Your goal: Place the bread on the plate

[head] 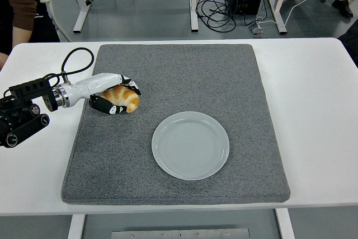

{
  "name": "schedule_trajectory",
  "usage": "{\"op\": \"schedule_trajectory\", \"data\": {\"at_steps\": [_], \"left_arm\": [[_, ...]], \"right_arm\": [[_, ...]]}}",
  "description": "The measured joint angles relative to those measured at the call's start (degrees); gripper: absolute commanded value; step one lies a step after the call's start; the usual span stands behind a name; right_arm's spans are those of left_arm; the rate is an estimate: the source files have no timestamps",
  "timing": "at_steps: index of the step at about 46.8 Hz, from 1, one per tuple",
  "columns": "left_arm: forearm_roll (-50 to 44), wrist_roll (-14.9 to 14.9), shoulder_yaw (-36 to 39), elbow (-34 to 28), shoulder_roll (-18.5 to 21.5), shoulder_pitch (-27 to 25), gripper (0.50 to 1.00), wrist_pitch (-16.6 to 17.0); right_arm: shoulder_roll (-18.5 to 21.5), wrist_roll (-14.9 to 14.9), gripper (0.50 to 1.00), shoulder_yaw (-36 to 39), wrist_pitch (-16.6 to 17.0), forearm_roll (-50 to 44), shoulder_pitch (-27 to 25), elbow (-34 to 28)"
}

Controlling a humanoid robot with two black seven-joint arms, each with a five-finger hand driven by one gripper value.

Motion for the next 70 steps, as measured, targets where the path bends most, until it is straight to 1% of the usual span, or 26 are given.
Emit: {"op": "schedule_trajectory", "data": {"at_steps": [7,15,22,31,37,51,57,63,67,70], "left_arm": [[0.35,0.0,0.12,-0.06,1.16,-2.23,0.5,-0.37],[0.08,0.0,3.91,-0.1,1.65,-8.14,0.5,-1.18],[-0.03,0.0,5.12,-0.09,1.67,-12.58,0.5,-1.32],[-0.03,0.0,5.17,-0.08,0.62,-15.92,0.5,-2.1],[-0.11,-0.01,5.04,-0.12,-1.92,-17.53,0.5,-2.23],[0.11,0.0,5.13,-1.51,-8.05,-18.69,0.5,-2.16],[0.16,0.01,6.48,-1.93,-10.59,-20.71,0.5,-2.12],[0.19,0.01,8.16,-4.21,-12.27,-22.99,0.5,-1.96],[0.38,0.1,9.03,-6.81,-12.9,-23.64,0.5,-1.83],[0.7,0.73,9.61,-8.91,-13.16,-23.66,0.5,-1.74]], "right_arm": [[0.0,0.0,1.0,0.0,0.0,0.0,0.0,0.0],[0.0,0.0,1.0,0.0,-0.01,0.0,0.0,0.0],[0.0,0.0,1.0,0.0,0.0,0.0,0.0,0.0],[0.0,0.0,1.0,0.0,0.01,0.0,0.0,0.0],[0.0,0.0,1.0,0.0,0.0,0.0,0.0,0.0],[0.0,0.0,1.0,0.0,-0.05,0.0,0.0,-0.07],[0.0,0.0,1.0,0.0,-0.03,0.0,0.0,-0.08],[0.0,0.0,1.0,0.0,-0.01,0.0,0.0,-0.04],[0.0,0.0,1.0,0.0,-0.01,0.0,0.0,-0.01],[0.0,0.0,1.0,0.0,-0.01,0.0,0.0,0.0]]}}
